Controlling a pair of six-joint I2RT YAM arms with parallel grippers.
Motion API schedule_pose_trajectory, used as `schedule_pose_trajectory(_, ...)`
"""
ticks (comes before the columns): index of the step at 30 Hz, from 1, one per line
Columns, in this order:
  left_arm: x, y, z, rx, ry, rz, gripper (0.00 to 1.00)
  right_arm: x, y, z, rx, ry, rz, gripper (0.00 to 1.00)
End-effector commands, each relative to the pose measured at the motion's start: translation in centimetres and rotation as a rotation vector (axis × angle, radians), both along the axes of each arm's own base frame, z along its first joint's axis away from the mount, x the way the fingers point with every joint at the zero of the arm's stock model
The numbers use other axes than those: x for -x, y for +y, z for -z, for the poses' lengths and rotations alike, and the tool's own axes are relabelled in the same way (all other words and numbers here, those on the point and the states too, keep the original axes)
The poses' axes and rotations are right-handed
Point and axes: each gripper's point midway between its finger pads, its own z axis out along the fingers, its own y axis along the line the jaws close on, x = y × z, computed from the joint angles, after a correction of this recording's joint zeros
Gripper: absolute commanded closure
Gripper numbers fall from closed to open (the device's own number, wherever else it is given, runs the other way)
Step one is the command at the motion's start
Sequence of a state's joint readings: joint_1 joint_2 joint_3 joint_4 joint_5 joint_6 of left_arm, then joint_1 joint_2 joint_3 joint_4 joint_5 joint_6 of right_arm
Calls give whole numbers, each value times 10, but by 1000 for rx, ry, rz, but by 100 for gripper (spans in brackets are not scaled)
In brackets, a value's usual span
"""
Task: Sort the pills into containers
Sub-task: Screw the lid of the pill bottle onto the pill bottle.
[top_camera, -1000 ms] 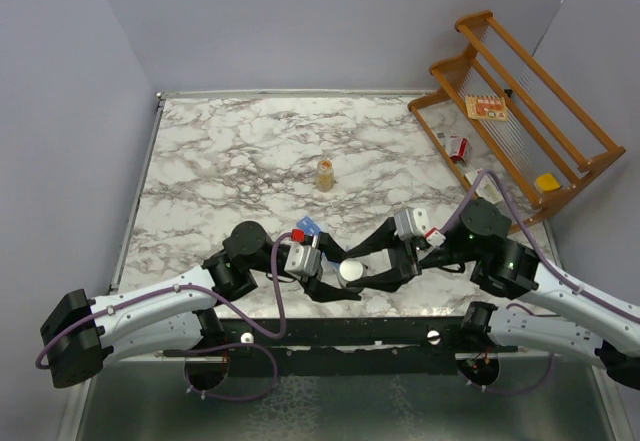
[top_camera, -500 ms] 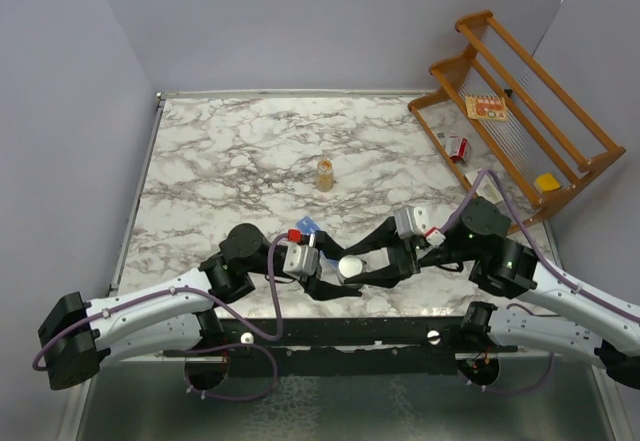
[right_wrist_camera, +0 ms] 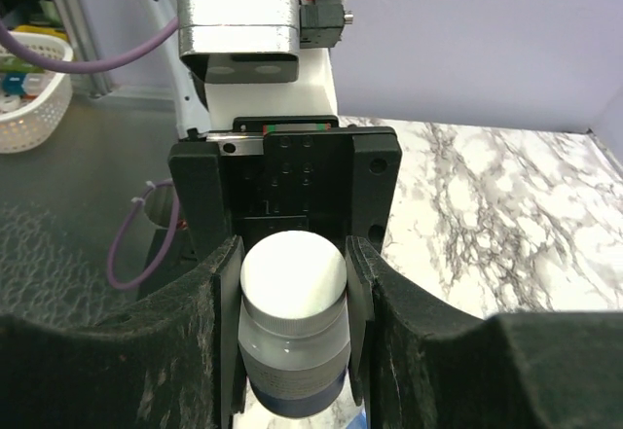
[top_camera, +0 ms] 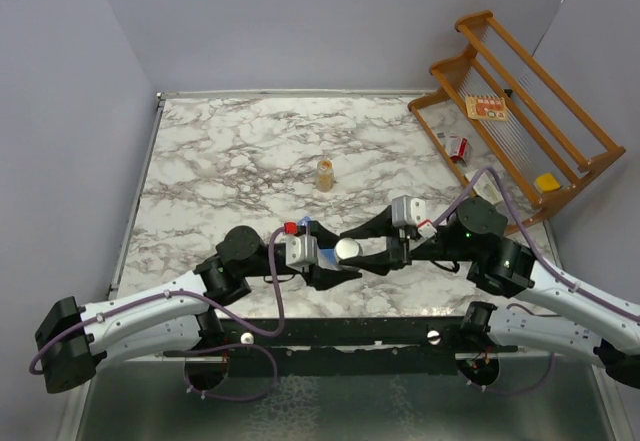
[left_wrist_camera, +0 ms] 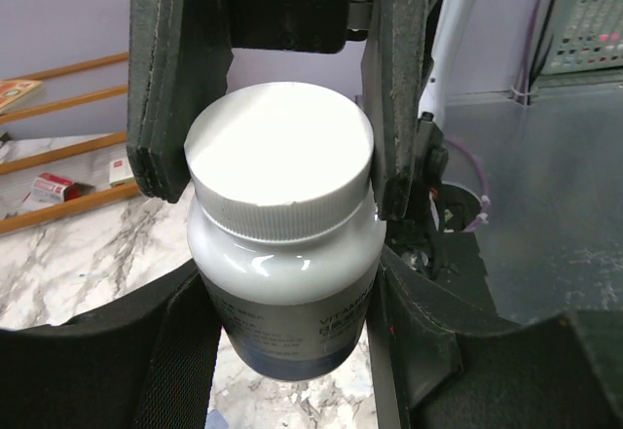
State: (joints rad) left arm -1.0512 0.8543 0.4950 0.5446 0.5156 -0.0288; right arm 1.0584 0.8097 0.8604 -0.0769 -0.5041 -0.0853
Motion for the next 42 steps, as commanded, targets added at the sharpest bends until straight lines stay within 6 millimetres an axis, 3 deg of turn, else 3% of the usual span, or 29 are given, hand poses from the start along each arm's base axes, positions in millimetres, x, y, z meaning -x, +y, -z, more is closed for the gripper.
schedule_pose_trajectory(1,-30,10,-36,120,-29,-181,100,-9,4,41,113,58,40,87)
schedule_pose_trajectory(6,-42,16,-46,147,-27,-257,100,-20,8,52,138,56,86,99)
schedule_pose_trajectory(24,-85,43,-65,228,-3,-539,100,-73,14,73,158,53,341,99)
schedule_pose_trajectory(36,-104,44,-80,270,-33,-635,100,-103,16,87,180,46,488,99)
schedule_pose_trajectory(42,-114,40,-76,259,-36,-672,100,-112,14,90,177,48,539,99)
